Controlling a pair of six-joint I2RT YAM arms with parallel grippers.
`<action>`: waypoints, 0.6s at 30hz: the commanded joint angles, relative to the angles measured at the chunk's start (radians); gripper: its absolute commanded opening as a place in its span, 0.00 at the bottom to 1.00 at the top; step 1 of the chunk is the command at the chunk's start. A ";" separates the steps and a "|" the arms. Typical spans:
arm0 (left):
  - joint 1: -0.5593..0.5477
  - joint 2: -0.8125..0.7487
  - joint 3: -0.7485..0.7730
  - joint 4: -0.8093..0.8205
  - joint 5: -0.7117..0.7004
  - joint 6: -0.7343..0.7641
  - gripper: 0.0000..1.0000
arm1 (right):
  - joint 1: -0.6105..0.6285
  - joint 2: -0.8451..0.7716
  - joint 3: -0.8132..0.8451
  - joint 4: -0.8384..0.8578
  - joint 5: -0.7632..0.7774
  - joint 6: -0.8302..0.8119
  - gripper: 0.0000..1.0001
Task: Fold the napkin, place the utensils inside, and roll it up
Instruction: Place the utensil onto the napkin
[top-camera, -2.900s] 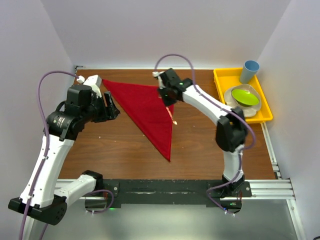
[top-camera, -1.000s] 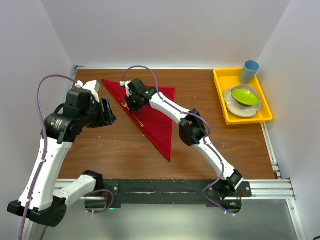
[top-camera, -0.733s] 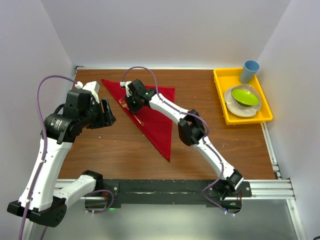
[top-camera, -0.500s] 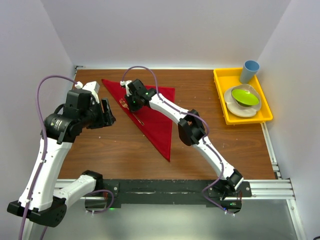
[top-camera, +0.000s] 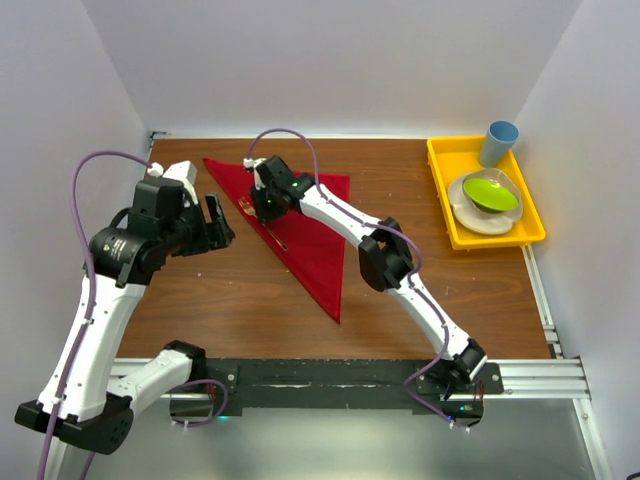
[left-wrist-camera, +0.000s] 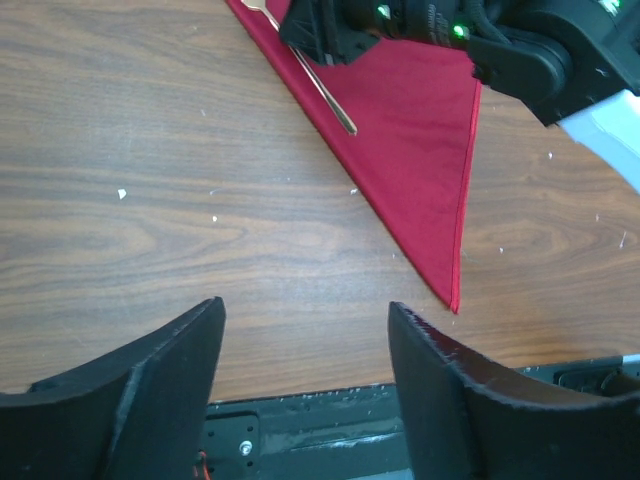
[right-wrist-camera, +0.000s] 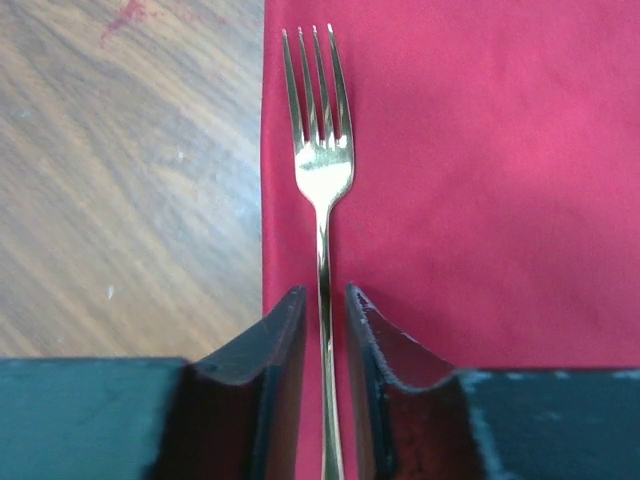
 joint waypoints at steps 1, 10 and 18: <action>-0.002 0.020 -0.081 0.143 -0.031 -0.107 0.80 | -0.002 -0.300 -0.130 -0.101 0.037 0.082 0.33; 0.172 0.323 -0.219 0.695 0.024 -0.296 0.91 | -0.019 -0.805 -0.649 -0.266 -0.004 0.140 0.44; 0.386 0.618 -0.195 1.143 0.177 -0.195 0.76 | -0.083 -1.175 -0.996 -0.237 -0.092 0.200 0.48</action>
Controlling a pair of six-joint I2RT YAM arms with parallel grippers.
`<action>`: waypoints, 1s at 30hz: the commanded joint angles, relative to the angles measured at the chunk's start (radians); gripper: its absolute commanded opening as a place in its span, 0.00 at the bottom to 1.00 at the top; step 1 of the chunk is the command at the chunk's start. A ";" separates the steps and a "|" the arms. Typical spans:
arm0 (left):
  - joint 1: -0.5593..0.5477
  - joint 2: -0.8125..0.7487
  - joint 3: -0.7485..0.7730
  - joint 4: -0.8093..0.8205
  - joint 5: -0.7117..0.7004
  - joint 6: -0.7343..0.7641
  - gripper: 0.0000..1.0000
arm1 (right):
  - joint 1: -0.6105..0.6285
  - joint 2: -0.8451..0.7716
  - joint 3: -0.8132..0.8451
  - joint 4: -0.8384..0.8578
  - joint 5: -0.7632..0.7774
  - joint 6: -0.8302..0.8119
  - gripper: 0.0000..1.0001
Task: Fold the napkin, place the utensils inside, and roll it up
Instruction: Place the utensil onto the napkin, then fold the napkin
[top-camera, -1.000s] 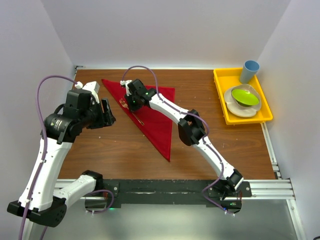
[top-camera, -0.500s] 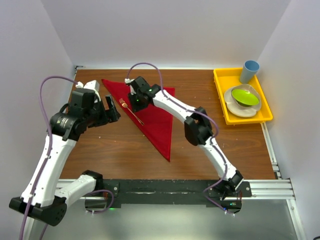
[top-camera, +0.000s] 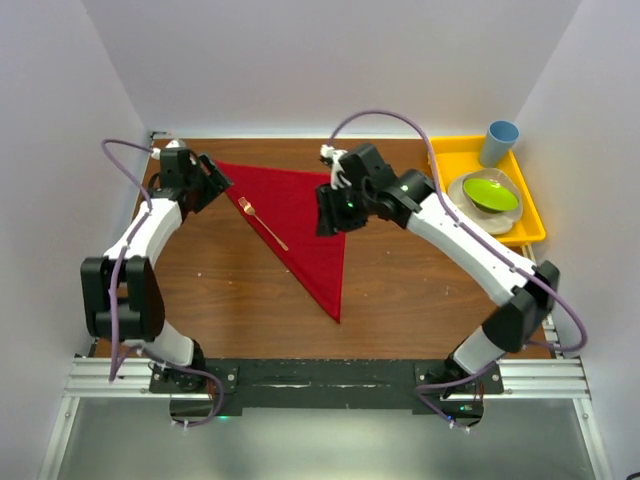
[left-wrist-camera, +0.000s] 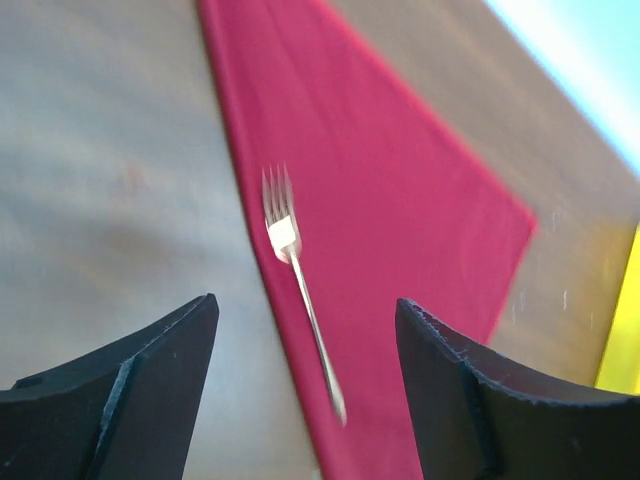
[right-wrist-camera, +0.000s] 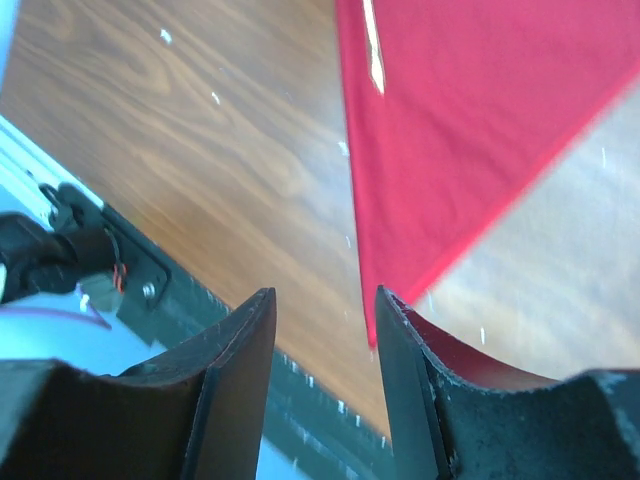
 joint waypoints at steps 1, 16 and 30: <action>0.144 0.143 0.041 0.393 0.118 0.028 0.77 | -0.061 -0.142 -0.159 -0.001 -0.038 0.062 0.48; 0.236 0.765 0.472 0.506 0.309 0.030 0.54 | -0.165 -0.244 -0.176 -0.051 0.005 0.009 0.49; 0.236 0.924 0.626 0.548 0.297 -0.024 0.46 | -0.167 -0.242 -0.146 -0.077 0.025 0.030 0.49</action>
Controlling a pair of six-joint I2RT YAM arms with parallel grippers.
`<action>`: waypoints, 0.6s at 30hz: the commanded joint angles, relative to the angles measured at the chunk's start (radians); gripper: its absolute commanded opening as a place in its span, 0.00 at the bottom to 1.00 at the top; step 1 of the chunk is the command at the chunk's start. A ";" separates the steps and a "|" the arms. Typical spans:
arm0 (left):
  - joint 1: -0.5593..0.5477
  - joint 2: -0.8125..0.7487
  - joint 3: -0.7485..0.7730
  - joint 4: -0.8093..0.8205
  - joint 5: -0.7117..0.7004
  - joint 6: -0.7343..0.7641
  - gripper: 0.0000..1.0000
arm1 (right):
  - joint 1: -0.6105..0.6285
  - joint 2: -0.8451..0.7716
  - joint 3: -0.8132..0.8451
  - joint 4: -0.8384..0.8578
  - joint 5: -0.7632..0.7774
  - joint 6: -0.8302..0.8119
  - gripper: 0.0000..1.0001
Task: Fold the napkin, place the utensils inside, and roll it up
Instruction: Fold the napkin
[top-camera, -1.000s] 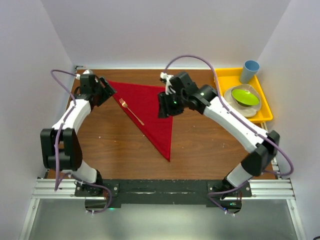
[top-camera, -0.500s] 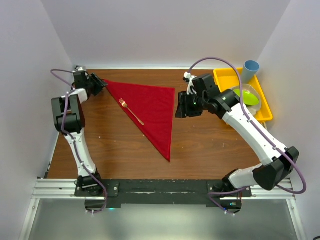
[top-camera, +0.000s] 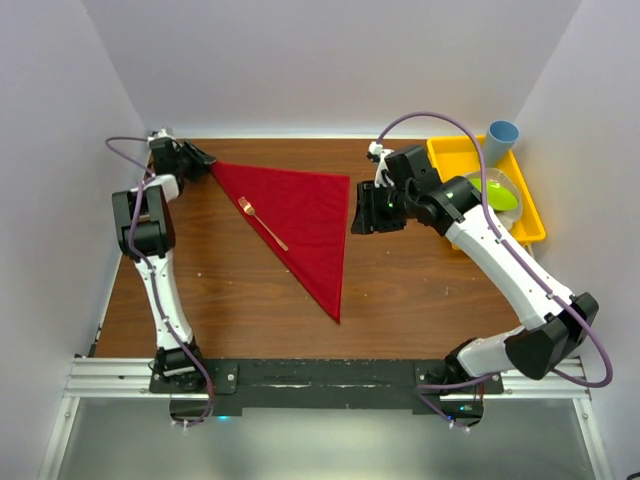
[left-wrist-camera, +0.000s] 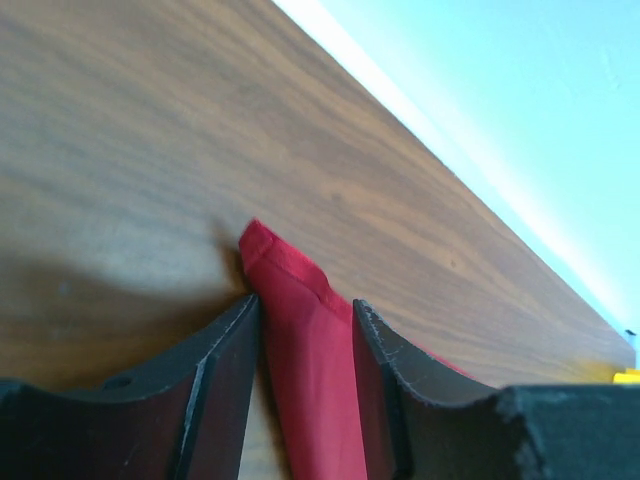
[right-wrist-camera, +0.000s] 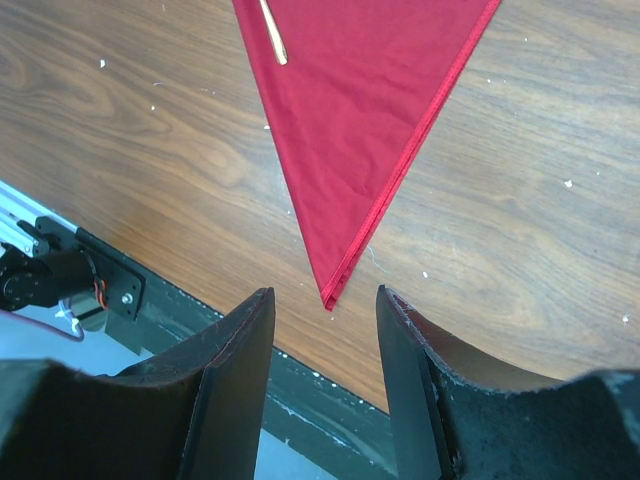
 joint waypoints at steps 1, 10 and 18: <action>0.004 0.039 0.068 0.028 -0.008 0.008 0.43 | -0.002 -0.012 0.043 -0.023 0.013 0.007 0.50; 0.010 0.043 0.145 -0.017 0.027 0.086 0.13 | -0.004 -0.025 0.031 -0.030 0.008 0.015 0.50; -0.027 -0.193 -0.071 0.032 0.086 0.093 0.06 | -0.004 -0.070 -0.007 -0.038 0.005 0.000 0.50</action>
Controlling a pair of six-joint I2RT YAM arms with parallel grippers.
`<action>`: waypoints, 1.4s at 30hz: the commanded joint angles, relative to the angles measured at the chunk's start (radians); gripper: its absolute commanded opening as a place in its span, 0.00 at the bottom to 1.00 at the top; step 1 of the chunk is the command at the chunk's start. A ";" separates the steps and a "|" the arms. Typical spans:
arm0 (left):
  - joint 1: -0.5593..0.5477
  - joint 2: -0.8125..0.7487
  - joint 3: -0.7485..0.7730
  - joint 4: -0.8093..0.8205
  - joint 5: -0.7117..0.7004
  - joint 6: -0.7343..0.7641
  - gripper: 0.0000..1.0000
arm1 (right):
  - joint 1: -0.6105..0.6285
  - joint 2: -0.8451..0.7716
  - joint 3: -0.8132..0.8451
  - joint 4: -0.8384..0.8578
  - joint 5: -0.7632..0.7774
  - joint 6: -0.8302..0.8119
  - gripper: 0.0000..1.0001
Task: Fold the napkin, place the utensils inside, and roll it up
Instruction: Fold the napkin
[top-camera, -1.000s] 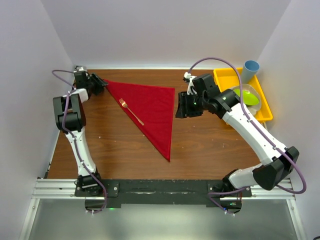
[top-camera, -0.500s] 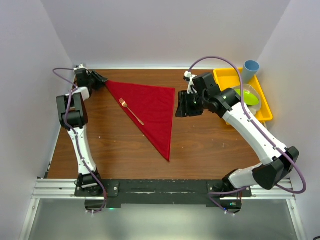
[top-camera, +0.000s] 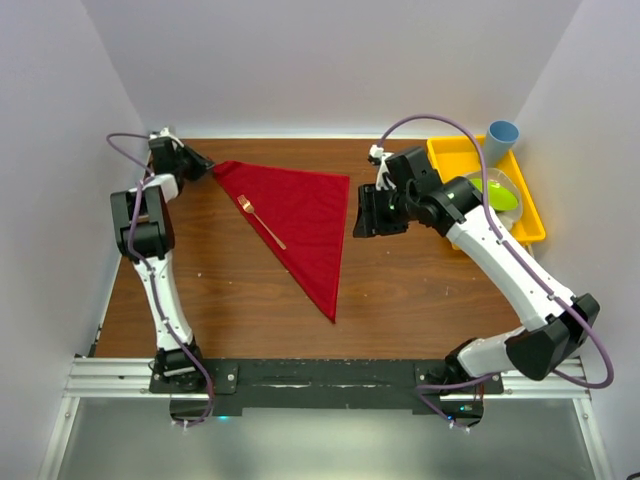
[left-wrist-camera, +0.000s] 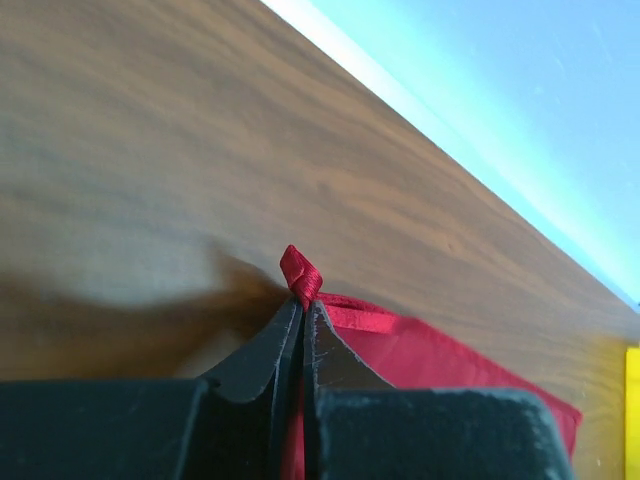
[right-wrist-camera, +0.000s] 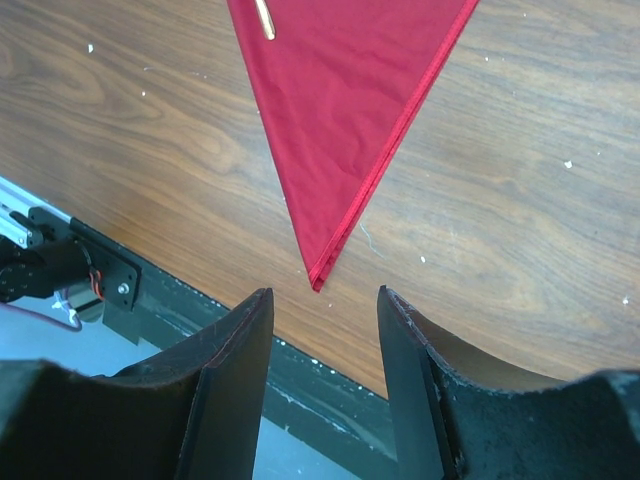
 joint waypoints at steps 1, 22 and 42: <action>-0.029 -0.219 -0.116 0.065 0.049 0.029 0.06 | -0.004 -0.074 -0.016 0.003 0.001 -0.006 0.50; -0.349 -0.705 -0.714 -0.022 -0.035 0.087 0.06 | -0.005 -0.175 -0.122 0.041 -0.045 -0.045 0.52; -0.380 -0.653 -0.790 -0.005 -0.012 0.103 0.10 | -0.005 -0.162 -0.124 0.044 -0.055 -0.048 0.52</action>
